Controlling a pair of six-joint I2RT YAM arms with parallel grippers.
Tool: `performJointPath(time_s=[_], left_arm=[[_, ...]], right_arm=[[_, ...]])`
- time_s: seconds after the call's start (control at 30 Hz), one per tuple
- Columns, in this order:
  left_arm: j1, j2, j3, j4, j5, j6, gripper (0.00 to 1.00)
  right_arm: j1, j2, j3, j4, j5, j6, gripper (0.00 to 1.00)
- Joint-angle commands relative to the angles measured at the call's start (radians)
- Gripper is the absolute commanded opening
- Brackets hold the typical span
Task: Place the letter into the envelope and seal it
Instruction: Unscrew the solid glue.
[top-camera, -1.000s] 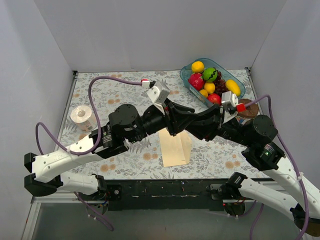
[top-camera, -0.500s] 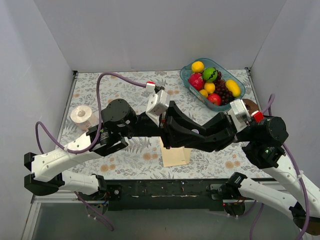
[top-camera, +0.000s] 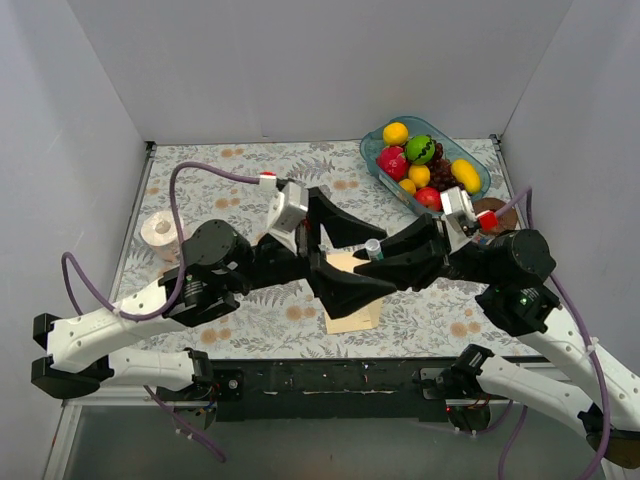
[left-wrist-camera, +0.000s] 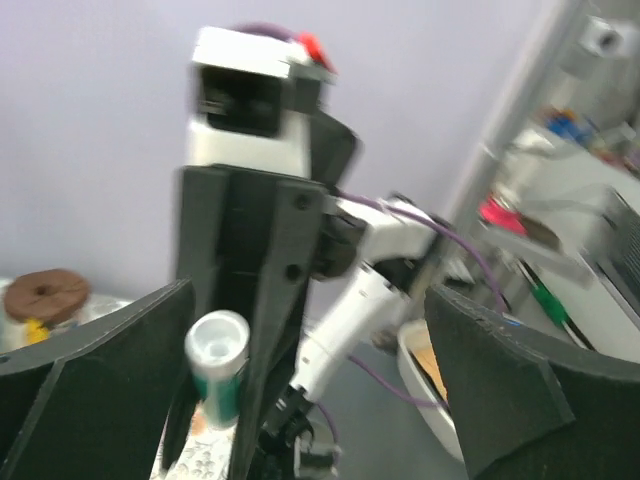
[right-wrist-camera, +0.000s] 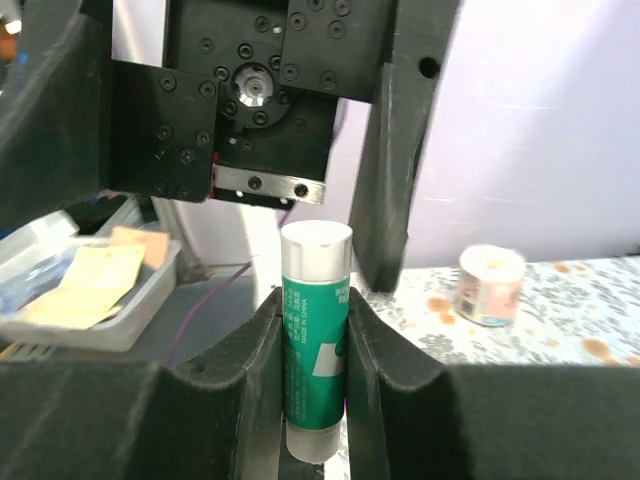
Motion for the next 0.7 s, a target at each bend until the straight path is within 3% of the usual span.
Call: performJointPath(time_s=[0.0,0.13,0.3,0.5,0.67], left_arm=[[0.000,-0.107,-0.066,0.053,-0.429,-0.048,0.98],[0.000,-0.105,-0.094,0.070,-0.571,-0.069,0.97],[0.000,0.002,0.004,0.001,-0.605,-0.077,0.65],[-0.002,0.103,0.100,-0.092,-0.631,-0.062,0.56],[-0.003,0.126,0.114,-0.114,-0.641,-0.057,0.40]], right_arm=[[0.000,-0.058,-0.026,-0.002,0.275,-0.032,0.01],[0.000,-0.072,-0.046,-0.004,0.416,-0.004,0.01],[0.000,-0.047,-0.043,-0.007,0.441,0.015,0.01],[0.000,-0.043,-0.042,-0.014,0.457,0.017,0.01],[0.000,-0.056,-0.046,-0.021,0.476,0.012,0.01]])
